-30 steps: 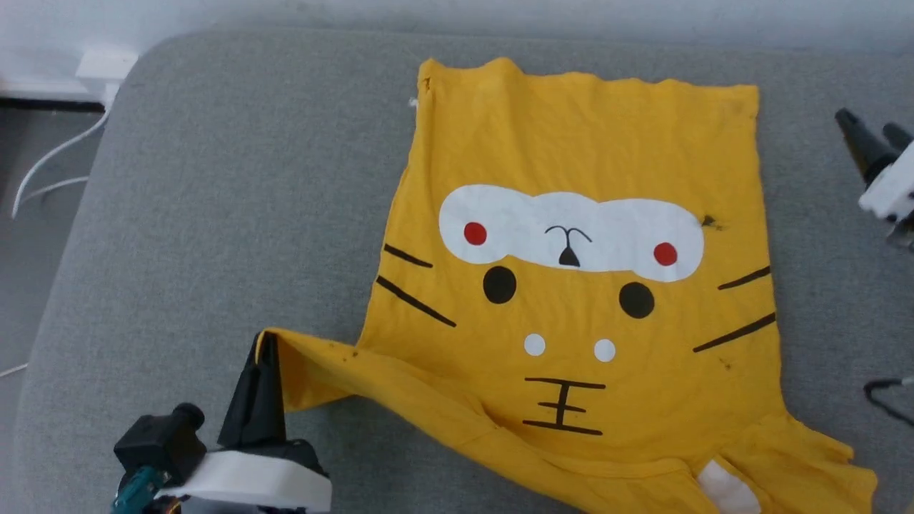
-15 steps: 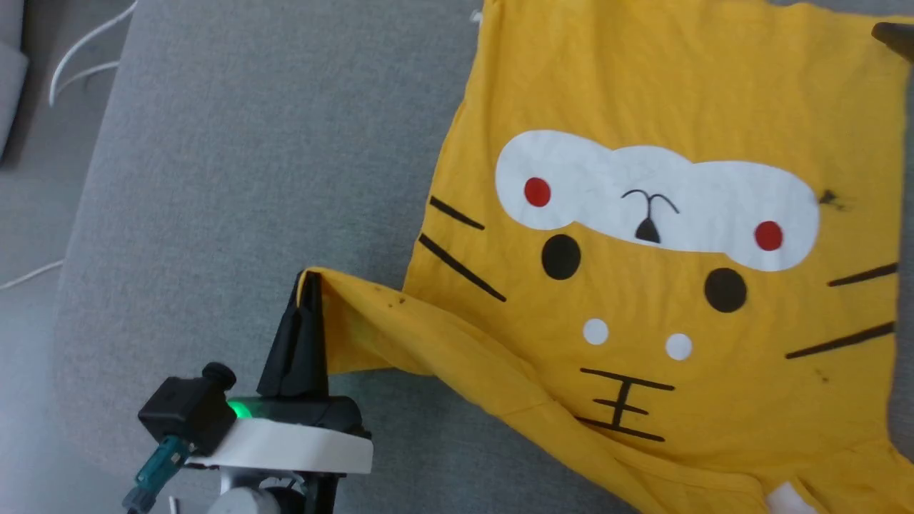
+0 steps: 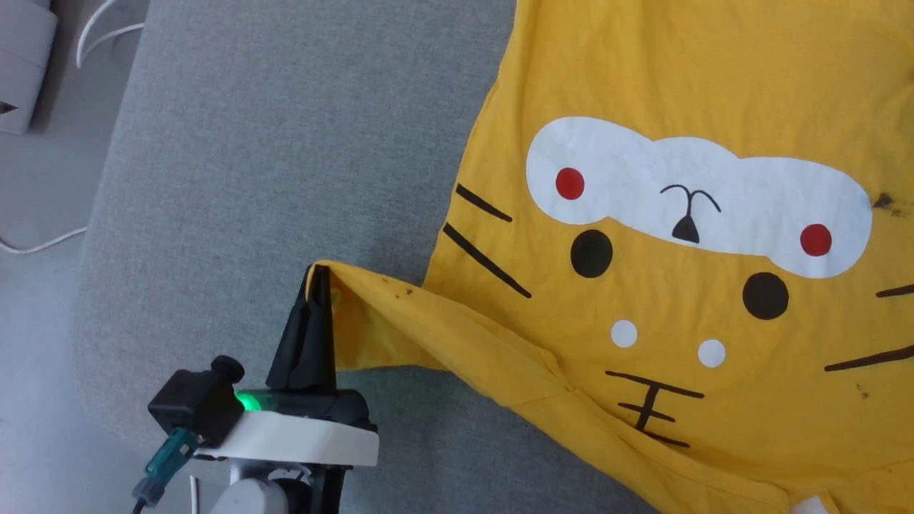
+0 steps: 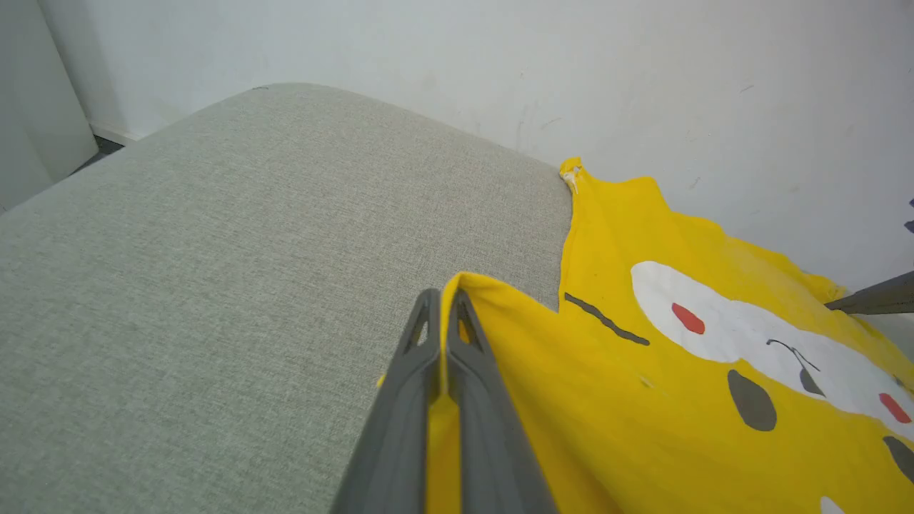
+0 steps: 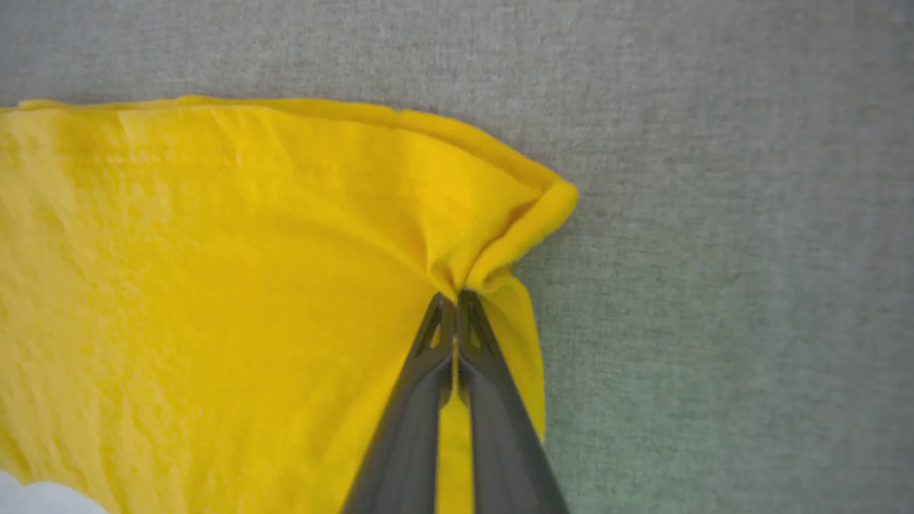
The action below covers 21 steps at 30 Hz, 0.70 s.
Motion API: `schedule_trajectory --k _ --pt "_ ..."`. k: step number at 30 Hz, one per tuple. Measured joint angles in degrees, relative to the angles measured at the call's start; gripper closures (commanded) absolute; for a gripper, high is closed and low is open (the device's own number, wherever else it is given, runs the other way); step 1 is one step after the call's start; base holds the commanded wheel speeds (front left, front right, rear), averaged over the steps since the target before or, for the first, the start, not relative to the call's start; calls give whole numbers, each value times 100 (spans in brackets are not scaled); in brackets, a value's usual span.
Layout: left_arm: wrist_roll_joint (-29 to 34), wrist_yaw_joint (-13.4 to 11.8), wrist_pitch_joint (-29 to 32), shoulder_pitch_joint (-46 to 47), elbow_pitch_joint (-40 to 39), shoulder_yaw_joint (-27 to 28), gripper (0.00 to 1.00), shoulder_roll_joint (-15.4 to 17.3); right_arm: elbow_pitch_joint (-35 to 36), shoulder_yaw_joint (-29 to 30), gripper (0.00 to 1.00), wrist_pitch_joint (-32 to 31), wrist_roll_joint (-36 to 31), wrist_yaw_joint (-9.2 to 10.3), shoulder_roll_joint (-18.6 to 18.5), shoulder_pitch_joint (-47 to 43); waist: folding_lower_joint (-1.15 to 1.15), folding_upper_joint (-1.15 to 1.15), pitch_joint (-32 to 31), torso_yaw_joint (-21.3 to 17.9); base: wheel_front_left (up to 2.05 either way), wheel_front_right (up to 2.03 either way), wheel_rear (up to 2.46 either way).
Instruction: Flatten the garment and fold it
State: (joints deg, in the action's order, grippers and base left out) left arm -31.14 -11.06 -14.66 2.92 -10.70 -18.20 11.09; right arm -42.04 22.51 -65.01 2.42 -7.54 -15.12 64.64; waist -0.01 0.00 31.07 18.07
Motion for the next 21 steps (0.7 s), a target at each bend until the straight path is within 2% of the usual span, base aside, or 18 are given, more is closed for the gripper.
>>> schedule_trajectory --k 6,10,12,16,21 --pt "44 93 0 -1 179 57 100 -85 232 -165 100 118 59 1 77 -223 1 0 -143 18 0 0 0" --pt "53 100 0 -28 326 108 100 -78 509 -951 100 417 488 1 22 -475 2 0 -346 -3 0 0 0" --pt "58 99 3 -66 368 119 100 -53 820 -1482 100 504 777 0 -160 -633 1 0 -488 -32 0 0 0" --pt "58 23 59 -267 389 205 100 44 1664 -2271 100 412 1601 0 -781 -1160 1 0 -823 -139 0 0 0" --pt "60 -194 213 -610 345 350 100 216 3018 -2537 100 131 2395 0 -1537 -2446 0 0 -1236 -388 0 0 0"
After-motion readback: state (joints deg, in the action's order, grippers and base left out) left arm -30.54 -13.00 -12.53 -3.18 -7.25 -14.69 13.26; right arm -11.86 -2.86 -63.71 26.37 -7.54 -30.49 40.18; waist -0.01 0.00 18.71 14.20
